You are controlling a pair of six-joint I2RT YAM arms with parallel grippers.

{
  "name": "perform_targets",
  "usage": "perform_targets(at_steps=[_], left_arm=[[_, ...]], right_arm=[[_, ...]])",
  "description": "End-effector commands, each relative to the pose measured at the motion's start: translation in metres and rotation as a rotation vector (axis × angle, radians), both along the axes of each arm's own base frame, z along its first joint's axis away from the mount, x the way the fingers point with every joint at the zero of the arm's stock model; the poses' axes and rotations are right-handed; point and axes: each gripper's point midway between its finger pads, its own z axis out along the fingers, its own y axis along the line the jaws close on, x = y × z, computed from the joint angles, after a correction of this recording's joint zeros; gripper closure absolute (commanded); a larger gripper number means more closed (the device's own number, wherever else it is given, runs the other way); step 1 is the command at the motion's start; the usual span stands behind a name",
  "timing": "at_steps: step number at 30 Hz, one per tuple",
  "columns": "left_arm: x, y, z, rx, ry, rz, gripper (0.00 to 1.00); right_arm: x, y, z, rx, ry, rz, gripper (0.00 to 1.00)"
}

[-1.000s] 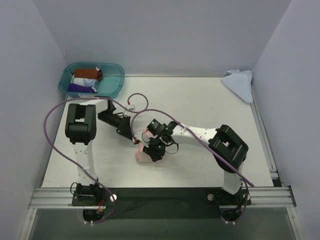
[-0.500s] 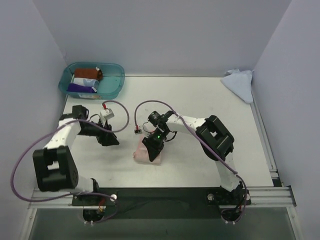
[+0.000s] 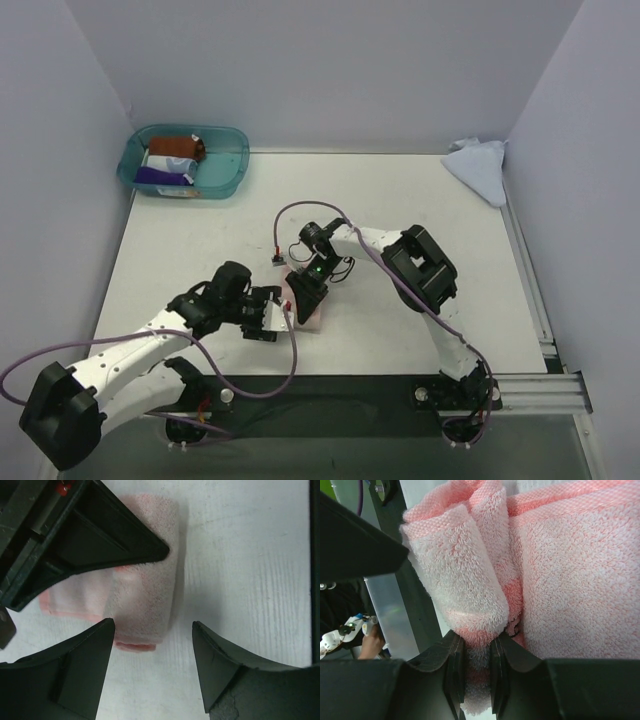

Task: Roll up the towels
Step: Roll the towel

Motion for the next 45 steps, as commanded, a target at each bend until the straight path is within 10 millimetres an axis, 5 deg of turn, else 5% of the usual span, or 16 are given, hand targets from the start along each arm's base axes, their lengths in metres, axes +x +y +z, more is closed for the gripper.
perform_targets(at_steps=[1,8,13,18,20,24,27,34,39,41,45], left_arm=[[0.031,-0.017,0.016,-0.007,-0.185,-0.001,0.26],[0.031,-0.037,-0.005,0.044,-0.159,-0.078,0.28],[0.013,-0.028,-0.033,0.115,-0.068,-0.119,0.38],[0.002,-0.011,-0.058,0.208,0.012,-0.108,0.64],[-0.001,-0.011,-0.058,0.207,0.026,-0.117,0.7],[-0.014,-0.003,-0.06,0.259,0.108,-0.141,0.92],[-0.029,0.006,-0.067,0.314,0.205,-0.153,1.0],[-0.042,0.002,-0.065,0.35,0.424,-0.145,1.0],[-0.036,0.002,-0.064,0.366,0.612,-0.102,1.0],[-0.021,-0.003,-0.053,0.332,0.677,-0.08,1.0],[0.0,-0.001,-0.065,0.346,0.838,-0.025,1.0]], right_arm=[[-0.01,-0.04,-0.059,-0.233,-0.028,0.057,1.0],[-0.006,-0.041,-0.06,-0.234,-0.025,0.049,1.0],[0.001,-0.044,-0.058,-0.229,-0.037,0.034,1.0],[0.008,-0.044,-0.054,-0.221,-0.054,0.023,0.99],[0.008,-0.044,-0.055,-0.224,-0.054,0.021,0.95],[0.023,-0.048,-0.051,-0.229,-0.07,-0.024,0.67],[0.051,-0.053,-0.032,-0.205,-0.137,-0.087,0.48],[0.126,-0.1,0.056,-0.096,-0.361,-0.328,0.43],[0.127,-0.142,0.091,-0.064,-0.452,-0.436,0.48],[0.123,-0.154,0.096,-0.064,-0.476,-0.462,0.49],[0.102,-0.169,0.101,-0.08,-0.503,-0.491,0.5]])
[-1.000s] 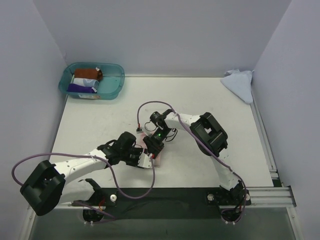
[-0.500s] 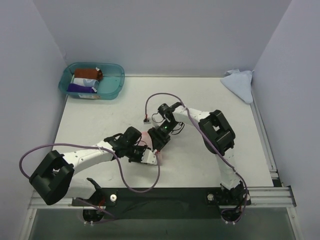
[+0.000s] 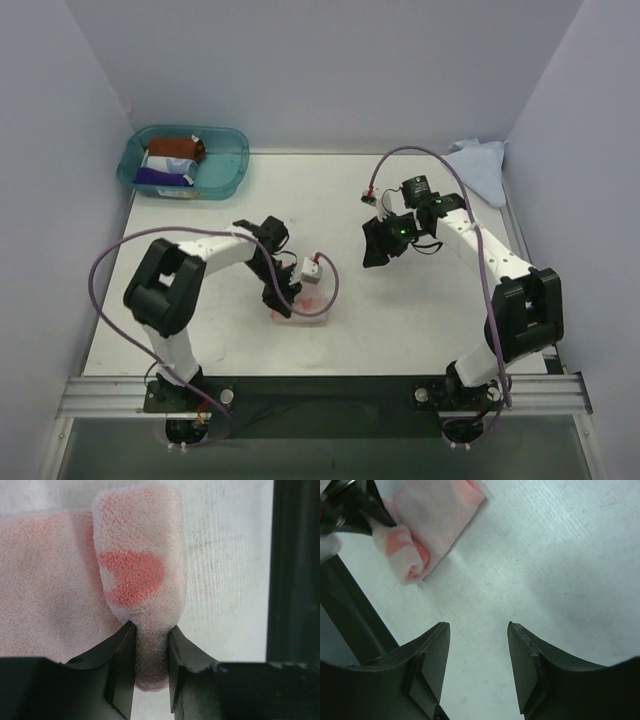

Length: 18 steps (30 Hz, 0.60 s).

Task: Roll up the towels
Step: Roll the towel

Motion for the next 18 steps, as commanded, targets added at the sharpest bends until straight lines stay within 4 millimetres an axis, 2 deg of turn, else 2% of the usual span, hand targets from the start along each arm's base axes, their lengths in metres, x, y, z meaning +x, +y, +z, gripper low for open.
perform_targets(at_steps=[1,2,3,6,7,9,10,16,17,18], left_arm=[[-0.021,0.033,-0.022,0.148,0.271,0.038,1.0],[-0.02,0.036,-0.023,0.16,0.31,0.043,1.0],[-0.007,0.034,-0.027,0.151,0.337,0.071,1.0],[0.002,0.036,-0.033,0.152,0.425,0.109,1.0],[0.011,0.03,-0.031,0.128,0.425,0.115,1.0],[0.012,0.029,-0.034,0.134,0.476,0.122,1.0],[0.018,0.027,-0.034,0.132,0.474,0.12,1.0],[0.015,0.03,-0.043,0.171,0.539,0.111,1.0],[0.016,0.03,-0.042,0.171,0.544,0.113,1.0],[0.015,0.03,-0.043,0.172,0.554,0.113,1.0]], right_arm=[[-0.021,-0.011,0.004,-0.023,-0.015,-0.007,0.5],[-0.026,-0.011,0.006,-0.017,-0.015,-0.007,0.5],[-0.036,-0.01,0.006,-0.012,-0.018,0.004,0.5],[-0.051,-0.006,0.005,-0.052,-0.069,0.049,0.5],[-0.064,0.0,-0.003,-0.08,-0.08,0.101,0.5],[-0.069,0.006,-0.009,-0.134,-0.139,0.142,0.5],[-0.076,0.021,-0.009,-0.132,-0.182,0.199,0.5],[-0.077,0.051,-0.022,-0.285,-0.367,0.38,0.47],[-0.089,0.065,-0.023,-0.288,-0.399,0.445,0.46],[-0.09,0.072,-0.021,-0.292,-0.429,0.475,0.44]])
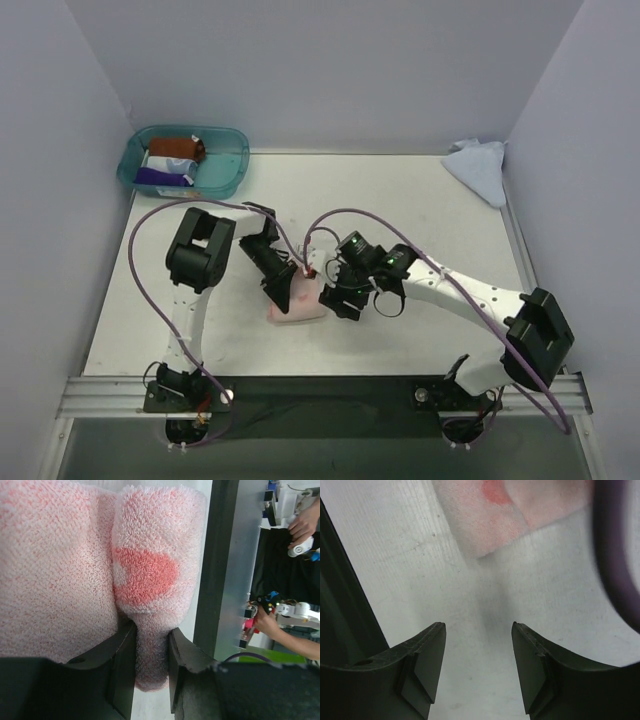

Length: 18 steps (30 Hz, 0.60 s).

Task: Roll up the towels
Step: Roll the towel

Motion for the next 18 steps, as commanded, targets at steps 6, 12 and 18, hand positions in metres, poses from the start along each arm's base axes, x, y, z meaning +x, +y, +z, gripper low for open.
perform_targets(at_steps=[6,12,18], left_arm=[[0.012,0.023,-0.042,0.07,-0.067,-0.119,1.0],[0.014,0.025,-0.043,0.073,-0.059,-0.122,0.99],[0.019,0.022,-0.042,0.061,-0.064,-0.112,0.98]], right_arm=[[0.007,0.067,-0.009,-0.064,-0.218,0.203,0.39],[0.018,0.094,-0.034,-0.072,-0.253,0.269,0.36],[0.011,0.099,-0.065,-0.1,-0.199,0.345,0.45]])
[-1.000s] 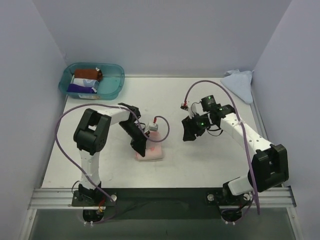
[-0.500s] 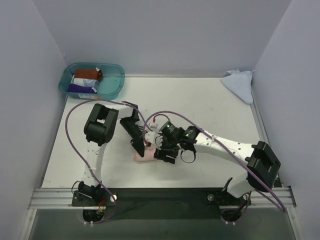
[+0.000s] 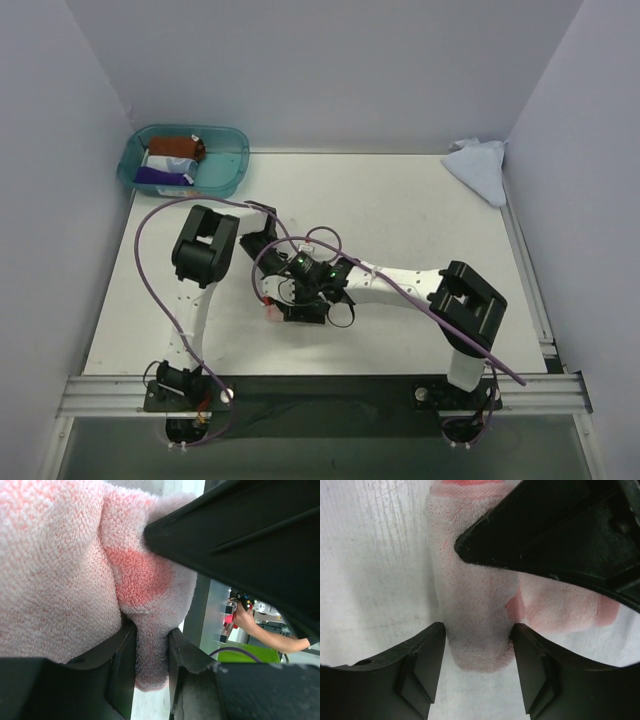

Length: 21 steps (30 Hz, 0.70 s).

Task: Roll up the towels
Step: Roll the towel

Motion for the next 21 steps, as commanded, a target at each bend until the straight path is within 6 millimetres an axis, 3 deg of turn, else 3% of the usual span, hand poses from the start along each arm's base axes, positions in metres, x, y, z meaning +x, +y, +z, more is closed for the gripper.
perform_targets(at_steps=[1,2,5,7,11,12,18,21], left_arm=[[0.02,0.018,-0.042,0.015,-0.173,-0.124,0.98],[0.021,0.017,-0.041,0.01,-0.174,-0.118,0.97],[0.027,0.015,-0.035,-0.011,-0.186,-0.081,0.91],[0.034,0.015,-0.029,-0.039,-0.203,-0.04,0.86],[0.061,0.021,0.0,-0.106,-0.269,0.112,0.68],[0.071,0.028,0.007,-0.124,-0.278,0.176,0.59],[0.11,0.066,0.061,-0.172,-0.402,0.388,0.5],[0.107,0.08,0.082,-0.185,-0.477,0.415,0.49]], right_arm=[[-0.002,0.012,-0.008,0.007,0.012,0.061,0.49],[-0.003,0.011,-0.011,0.004,0.023,0.058,0.63],[-0.009,0.006,-0.02,0.007,0.099,0.031,0.88],[-0.017,0.002,-0.022,0.015,0.175,0.024,1.0],[-0.027,-0.012,-0.025,0.01,0.332,-0.041,1.0],[-0.027,-0.019,-0.027,0.0,0.391,-0.081,1.0],[-0.039,-0.023,-0.028,0.015,0.634,-0.169,1.0],[-0.045,-0.018,-0.026,0.034,0.758,-0.205,1.0]])
